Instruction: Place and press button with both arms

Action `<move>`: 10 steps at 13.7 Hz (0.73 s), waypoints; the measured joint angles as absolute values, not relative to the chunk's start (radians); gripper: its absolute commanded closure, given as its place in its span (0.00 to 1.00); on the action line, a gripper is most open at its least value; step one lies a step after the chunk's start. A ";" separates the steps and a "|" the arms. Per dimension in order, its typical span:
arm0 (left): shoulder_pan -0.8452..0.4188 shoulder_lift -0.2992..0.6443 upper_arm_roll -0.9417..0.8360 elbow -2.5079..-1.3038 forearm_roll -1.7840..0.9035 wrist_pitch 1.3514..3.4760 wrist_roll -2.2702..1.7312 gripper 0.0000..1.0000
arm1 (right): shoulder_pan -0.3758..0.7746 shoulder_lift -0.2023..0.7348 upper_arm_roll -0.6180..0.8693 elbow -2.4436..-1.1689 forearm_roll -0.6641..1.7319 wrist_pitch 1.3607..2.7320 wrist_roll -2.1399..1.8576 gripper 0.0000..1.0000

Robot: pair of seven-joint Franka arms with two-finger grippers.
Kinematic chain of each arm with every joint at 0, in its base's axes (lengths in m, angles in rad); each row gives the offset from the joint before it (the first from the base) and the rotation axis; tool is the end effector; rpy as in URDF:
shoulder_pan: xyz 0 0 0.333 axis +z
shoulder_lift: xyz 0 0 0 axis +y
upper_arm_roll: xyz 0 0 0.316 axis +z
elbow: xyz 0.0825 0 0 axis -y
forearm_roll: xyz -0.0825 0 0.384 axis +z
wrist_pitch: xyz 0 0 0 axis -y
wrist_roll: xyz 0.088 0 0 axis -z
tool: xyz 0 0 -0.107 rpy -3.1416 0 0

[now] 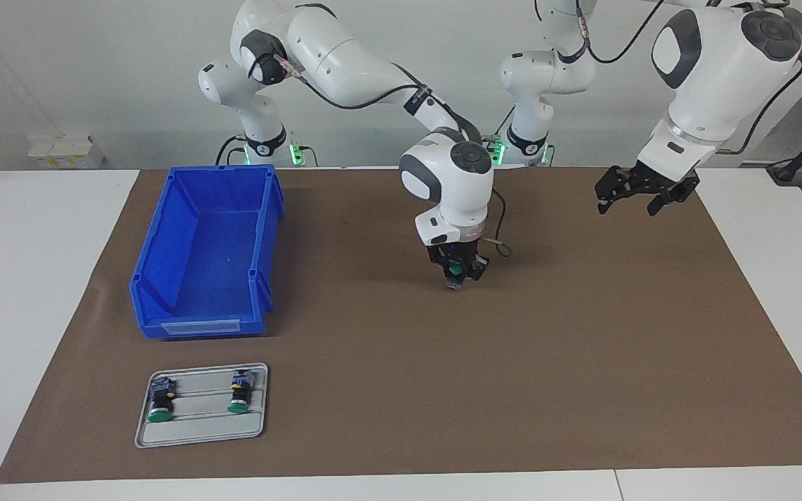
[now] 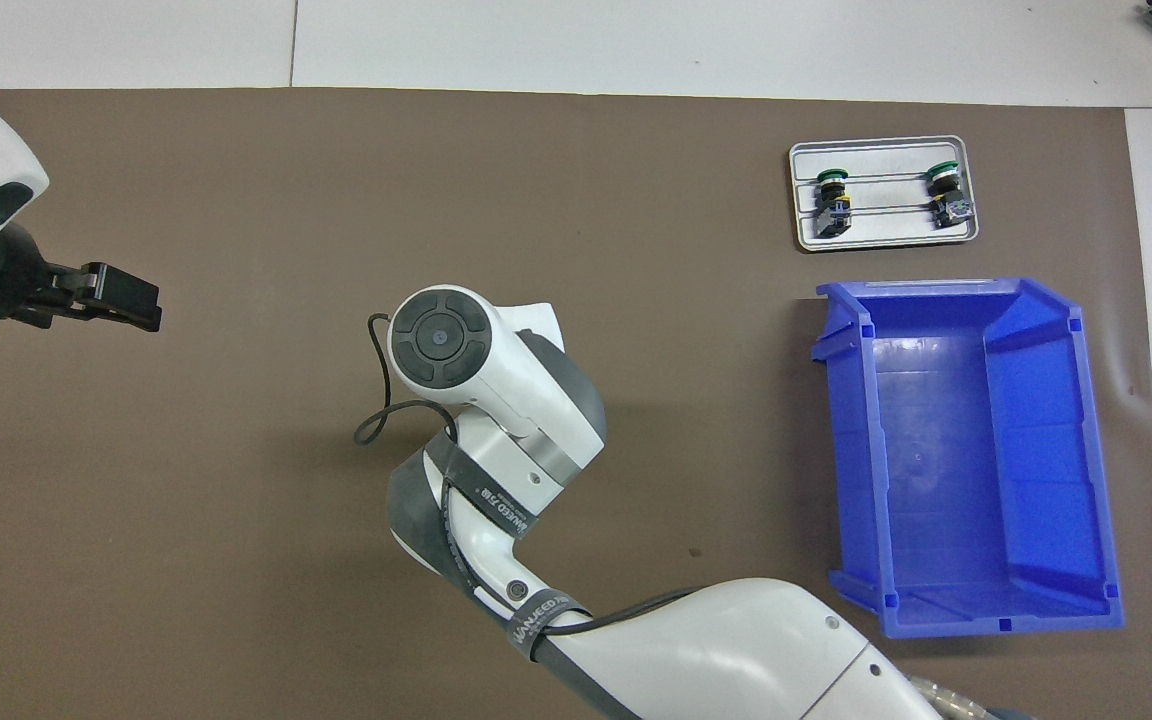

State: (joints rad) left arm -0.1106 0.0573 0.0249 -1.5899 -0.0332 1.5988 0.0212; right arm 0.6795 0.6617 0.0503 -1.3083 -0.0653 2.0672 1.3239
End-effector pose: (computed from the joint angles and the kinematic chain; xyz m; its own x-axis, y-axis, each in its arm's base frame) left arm 0.5699 -0.0528 0.5856 0.9933 -0.1056 -0.0477 -0.1041 -0.9940 0.0327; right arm 0.5619 0.4863 0.3609 0.8352 -0.5475 0.0523 -0.5423 -0.8356 -0.0875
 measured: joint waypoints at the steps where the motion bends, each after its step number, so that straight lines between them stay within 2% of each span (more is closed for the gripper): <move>1: -0.111 0.057 0.025 -1.590 -0.033 1.599 0.021 0.00 | 0.661 0.642 0.050 -1.309 -0.065 2.061 1.322 1.00; 4: -0.111 0.057 0.025 -1.590 -0.033 1.599 0.021 0.00 | 0.594 0.564 0.051 -1.334 -0.065 2.022 1.279 1.00; 10: -0.111 0.056 0.025 -1.590 -0.033 1.599 0.021 0.00 | 0.419 0.356 0.049 -1.497 -0.065 1.935 1.023 1.00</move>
State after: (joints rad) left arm -0.1106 0.0565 0.0250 -1.5903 -0.0332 1.5990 0.0212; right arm 0.4189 0.3565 0.0486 -1.4969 -0.0653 1.9350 1.0225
